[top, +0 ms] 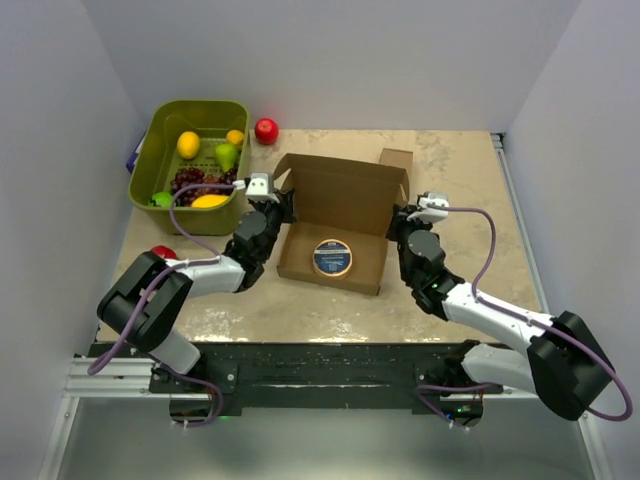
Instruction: Fold the paper box
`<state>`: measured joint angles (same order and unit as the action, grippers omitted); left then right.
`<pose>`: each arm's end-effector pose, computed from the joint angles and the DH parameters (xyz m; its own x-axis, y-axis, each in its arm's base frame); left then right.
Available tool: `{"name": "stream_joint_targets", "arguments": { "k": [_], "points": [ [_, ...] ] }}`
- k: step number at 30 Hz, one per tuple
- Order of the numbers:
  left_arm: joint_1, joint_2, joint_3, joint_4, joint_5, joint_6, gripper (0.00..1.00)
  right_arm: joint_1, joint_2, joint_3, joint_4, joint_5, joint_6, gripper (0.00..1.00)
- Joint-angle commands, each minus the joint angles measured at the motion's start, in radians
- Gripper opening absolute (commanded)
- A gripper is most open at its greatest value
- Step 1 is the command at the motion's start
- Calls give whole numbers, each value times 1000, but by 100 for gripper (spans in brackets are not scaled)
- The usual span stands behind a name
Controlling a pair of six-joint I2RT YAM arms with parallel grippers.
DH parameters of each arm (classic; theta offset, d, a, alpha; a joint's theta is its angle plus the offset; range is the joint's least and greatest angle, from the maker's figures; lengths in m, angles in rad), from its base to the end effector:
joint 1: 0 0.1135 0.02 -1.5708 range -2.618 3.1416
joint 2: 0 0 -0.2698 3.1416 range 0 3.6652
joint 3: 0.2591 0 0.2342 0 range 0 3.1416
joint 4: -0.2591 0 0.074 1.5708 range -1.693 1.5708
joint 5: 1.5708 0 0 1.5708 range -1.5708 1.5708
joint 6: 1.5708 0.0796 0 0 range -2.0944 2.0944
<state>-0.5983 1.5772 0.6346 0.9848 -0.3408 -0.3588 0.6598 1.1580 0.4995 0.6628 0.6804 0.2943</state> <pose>0.3060 -0.1764 0.2417 -0.0569 -0.3618 -0.9305 0.2509 0.8969 -0.3640 0.2388 0.1219 0.2701 0.0092 0.2925 -0.9562 0.0187 0.9560 0.2927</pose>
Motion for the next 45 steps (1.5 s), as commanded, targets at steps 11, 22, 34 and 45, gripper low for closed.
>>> {"name": "stream_joint_targets", "arguments": {
  "k": [11,22,34,45],
  "points": [
    [-97,35,-156,-129,-79,-65,0,84,-67,-96,-173,71,236,9],
    [-130,9,-197,-146,-70,-89,0,89,-165,-148,-304,68,347,26],
    [-152,-273,-314,-193,-3,-60,47,92,-258,-185,-379,88,364,38],
    [-152,-693,-414,-400,274,-19,70,92,-273,-217,-388,100,376,40]
  ]
}}
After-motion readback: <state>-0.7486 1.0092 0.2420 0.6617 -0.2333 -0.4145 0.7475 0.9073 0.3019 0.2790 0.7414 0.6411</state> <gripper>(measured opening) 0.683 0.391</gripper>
